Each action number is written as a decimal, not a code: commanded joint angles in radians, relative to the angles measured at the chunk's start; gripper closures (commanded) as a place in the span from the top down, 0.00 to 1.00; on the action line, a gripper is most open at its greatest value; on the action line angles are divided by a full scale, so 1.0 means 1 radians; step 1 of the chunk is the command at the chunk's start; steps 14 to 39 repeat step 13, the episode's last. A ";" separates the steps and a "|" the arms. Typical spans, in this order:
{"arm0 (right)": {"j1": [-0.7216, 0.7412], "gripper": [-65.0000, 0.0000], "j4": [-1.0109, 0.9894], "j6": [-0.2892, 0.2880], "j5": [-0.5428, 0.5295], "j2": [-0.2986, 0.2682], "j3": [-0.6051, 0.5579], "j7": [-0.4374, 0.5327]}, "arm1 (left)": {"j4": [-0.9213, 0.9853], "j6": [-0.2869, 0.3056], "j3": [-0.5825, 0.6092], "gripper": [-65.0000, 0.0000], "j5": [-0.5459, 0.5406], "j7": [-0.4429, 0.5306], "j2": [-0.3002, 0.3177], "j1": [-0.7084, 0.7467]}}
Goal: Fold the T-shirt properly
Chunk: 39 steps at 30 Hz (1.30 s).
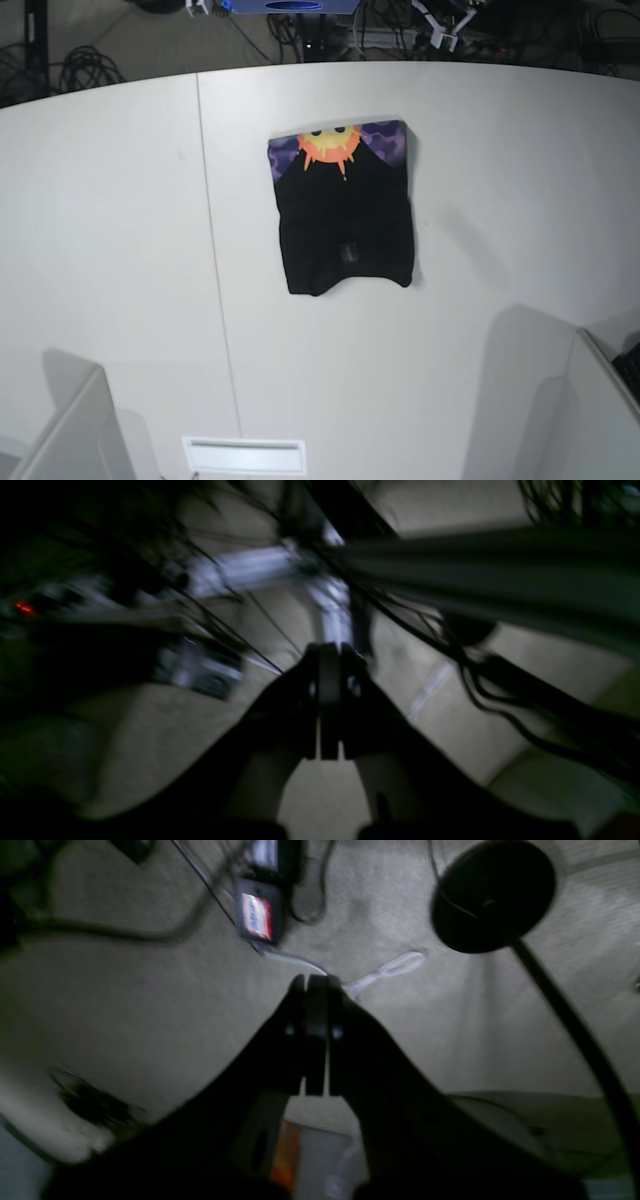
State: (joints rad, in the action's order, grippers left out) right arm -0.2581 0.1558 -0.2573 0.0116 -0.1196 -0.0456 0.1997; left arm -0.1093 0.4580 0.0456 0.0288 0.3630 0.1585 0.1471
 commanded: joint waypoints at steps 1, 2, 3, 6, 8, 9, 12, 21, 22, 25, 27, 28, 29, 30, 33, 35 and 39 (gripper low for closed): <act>-0.005 0.00 -0.002 0.002 0.004 -0.012 0.016 0.007 | -0.017 0.008 -0.006 0.00 -0.002 0.009 0.000 0.016; -0.004 0.00 0.000 0.002 0.004 -0.015 0.033 0.007 | -0.043 0.008 -0.006 0.00 -0.002 0.009 0.000 0.018; -0.002 0.00 0.000 0.002 0.003 -0.016 0.043 0.007 | -0.063 0.002 -0.006 0.00 0.001 0.009 0.000 0.027; 0.018 0.00 0.000 0.002 0.004 -0.018 0.059 0.007 | -0.103 -0.034 -0.002 0.00 0.003 0.006 -0.004 0.036; 0.027 0.00 0.000 0.002 0.004 -0.018 0.056 0.007 | -0.100 -0.038 0.000 0.00 0.003 0.003 -0.006 0.033; 0.032 0.00 -0.002 0.002 0.004 -0.019 0.056 0.007 | -0.100 -0.038 0.000 0.00 0.003 0.003 -0.006 0.032; 0.030 0.00 -0.002 0.002 0.003 -0.019 0.057 0.007 | -0.100 -0.038 0.000 0.00 0.003 0.005 -0.006 0.030; 0.030 0.00 -0.002 0.002 0.003 -0.019 0.057 0.007 | -0.100 -0.038 0.000 0.00 0.003 0.005 -0.006 0.030; 0.030 0.00 -0.002 0.002 0.003 -0.019 0.057 0.007 | -0.100 -0.038 0.000 0.00 0.003 0.005 -0.006 0.030; 0.030 0.00 -0.002 0.002 0.003 -0.019 0.057 0.007 | -0.100 -0.038 0.000 0.00 0.003 0.005 -0.006 0.030; 0.030 0.00 -0.002 0.002 0.003 -0.019 0.057 0.007 | -0.100 -0.038 0.000 0.00 0.003 0.005 -0.006 0.030; 0.030 0.00 -0.002 0.002 0.003 -0.019 0.057 0.007 | -0.100 -0.038 0.000 0.00 0.003 0.005 -0.006 0.030; 0.030 0.00 -0.002 0.002 0.003 -0.019 0.057 0.007 | -0.100 -0.038 0.000 0.00 0.003 0.005 -0.006 0.030; 0.030 0.00 -0.002 0.002 0.003 -0.019 0.057 0.007 | -0.100 -0.038 0.000 0.00 0.003 0.005 -0.006 0.030; 0.030 0.00 -0.002 0.002 0.003 -0.019 0.057 0.007 | -0.100 -0.038 0.000 0.00 0.003 0.005 -0.006 0.030; 0.030 0.00 -0.002 0.002 0.003 -0.019 0.057 0.007 | -0.100 -0.038 0.000 0.00 0.003 0.005 -0.006 0.030; 0.030 0.00 -0.002 0.002 0.003 -0.019 0.057 0.007 | -0.100 -0.038 0.000 0.00 0.003 0.005 -0.006 0.030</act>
